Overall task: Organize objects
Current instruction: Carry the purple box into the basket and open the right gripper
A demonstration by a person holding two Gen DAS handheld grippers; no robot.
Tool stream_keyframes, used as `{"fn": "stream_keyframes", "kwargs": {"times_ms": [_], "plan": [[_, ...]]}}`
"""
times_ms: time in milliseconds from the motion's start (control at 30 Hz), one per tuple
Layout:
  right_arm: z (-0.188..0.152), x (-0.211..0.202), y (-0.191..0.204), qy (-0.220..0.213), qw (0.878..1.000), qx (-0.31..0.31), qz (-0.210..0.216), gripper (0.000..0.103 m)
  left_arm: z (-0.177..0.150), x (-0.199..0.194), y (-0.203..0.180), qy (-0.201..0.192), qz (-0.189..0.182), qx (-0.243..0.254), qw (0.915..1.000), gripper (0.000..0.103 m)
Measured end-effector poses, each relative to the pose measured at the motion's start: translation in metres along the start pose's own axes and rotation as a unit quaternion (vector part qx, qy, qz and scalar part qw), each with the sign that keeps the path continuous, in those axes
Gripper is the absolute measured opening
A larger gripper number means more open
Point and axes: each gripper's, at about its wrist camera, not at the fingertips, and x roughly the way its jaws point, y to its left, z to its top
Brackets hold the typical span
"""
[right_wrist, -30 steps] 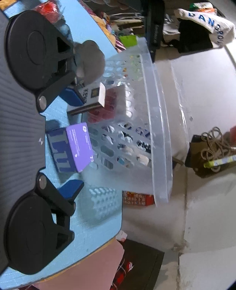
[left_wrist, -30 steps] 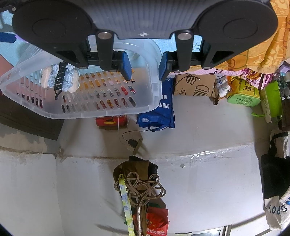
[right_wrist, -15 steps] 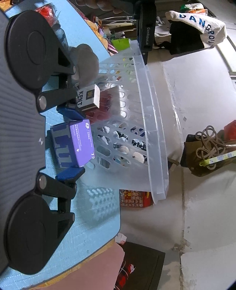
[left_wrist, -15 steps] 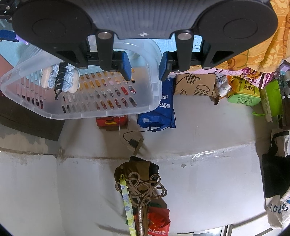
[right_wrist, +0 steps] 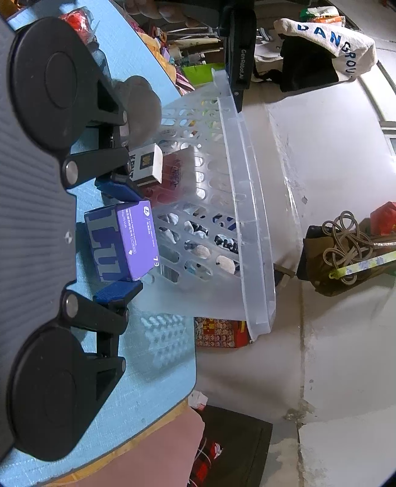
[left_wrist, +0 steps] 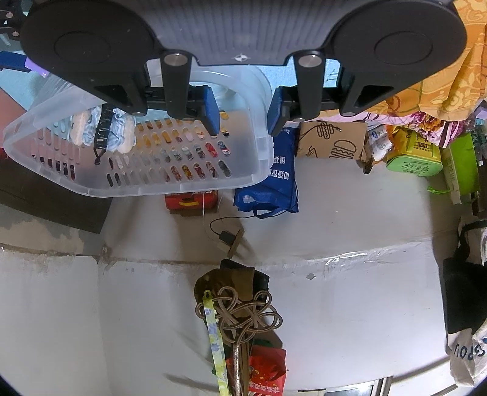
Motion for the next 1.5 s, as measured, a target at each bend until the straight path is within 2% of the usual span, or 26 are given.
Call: {"fn": "stream_keyframes", "kwargs": {"times_ms": [200,667,800,933,1100,1200,1300,1400,1500], "plan": [[0.000,0.004,-0.003,0.016,1.000,0.005,0.004,0.061,-0.003,0.001,0.001,-0.007,-0.006,-0.003,0.9999,0.040],[-0.001,0.001,-0.003,0.010,1.000,0.003,-0.001,0.061,-0.006,-0.001,0.004,-0.017,-0.017,-0.005,0.9997,0.041],[-0.002,-0.010,0.001,-0.016,1.000,0.002,-0.013,0.060,-0.006,-0.001,0.004,-0.018,-0.018,-0.006,0.9997,0.041],[0.001,-0.048,0.011,-0.053,0.999,0.002,0.011,0.060,-0.005,0.001,0.005,-0.016,-0.018,-0.009,0.9997,0.041],[0.044,-0.093,0.025,-0.131,0.991,-0.013,0.036,0.060,-0.004,0.000,0.005,-0.014,-0.019,-0.007,0.9997,0.041],[0.087,-0.077,0.035,-0.146,0.988,-0.049,0.013,0.060,-0.002,0.001,0.005,-0.011,-0.019,-0.007,0.9997,0.041],[0.121,-0.032,0.033,-0.099,0.994,-0.042,0.010,0.060,-0.001,0.001,0.004,-0.008,-0.017,-0.006,0.9998,0.041],[0.132,-0.001,0.034,-0.075,0.996,-0.048,-0.011,0.060,-0.001,0.001,0.004,-0.009,-0.017,-0.006,0.9998,0.041],[0.130,0.009,0.033,-0.073,0.996,-0.042,-0.005,0.060,-0.001,0.002,0.004,-0.008,-0.017,-0.006,0.9998,0.041]]}}
